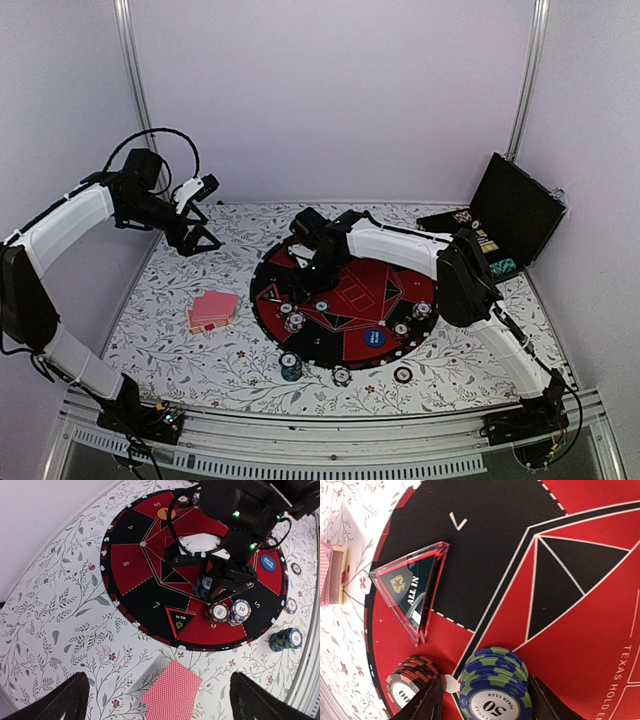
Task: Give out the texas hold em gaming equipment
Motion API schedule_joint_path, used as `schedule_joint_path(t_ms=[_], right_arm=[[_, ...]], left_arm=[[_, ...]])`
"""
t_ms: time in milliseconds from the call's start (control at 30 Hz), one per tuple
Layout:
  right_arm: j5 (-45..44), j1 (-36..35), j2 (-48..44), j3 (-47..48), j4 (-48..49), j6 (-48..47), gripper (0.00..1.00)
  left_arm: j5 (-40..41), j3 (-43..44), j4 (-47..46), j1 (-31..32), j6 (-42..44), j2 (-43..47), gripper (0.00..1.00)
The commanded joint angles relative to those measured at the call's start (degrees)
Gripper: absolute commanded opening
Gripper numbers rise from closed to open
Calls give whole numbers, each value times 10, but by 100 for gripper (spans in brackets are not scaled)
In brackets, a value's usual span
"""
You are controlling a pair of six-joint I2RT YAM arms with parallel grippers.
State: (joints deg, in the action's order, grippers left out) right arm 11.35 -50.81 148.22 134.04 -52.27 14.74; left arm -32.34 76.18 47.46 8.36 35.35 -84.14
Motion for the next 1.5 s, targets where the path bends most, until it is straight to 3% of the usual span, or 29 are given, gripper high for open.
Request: schedule_joint_path(t_ms=[0, 533, 967, 1467], right_arm=[[32, -10, -8, -8, 5, 17, 59], [-3, 32, -41, 4, -4, 34, 60], [33, 52, -130, -167, 54, 36, 62], [6, 54, -102, -128, 38, 34, 62]], left_arm=[[-2, 14, -2, -3, -1, -5, 100], [-7, 13, -3, -3, -4, -6, 100], [-8, 13, -3, -3, -4, -2, 100], [-4, 9, -3, -3, -4, 0, 100]])
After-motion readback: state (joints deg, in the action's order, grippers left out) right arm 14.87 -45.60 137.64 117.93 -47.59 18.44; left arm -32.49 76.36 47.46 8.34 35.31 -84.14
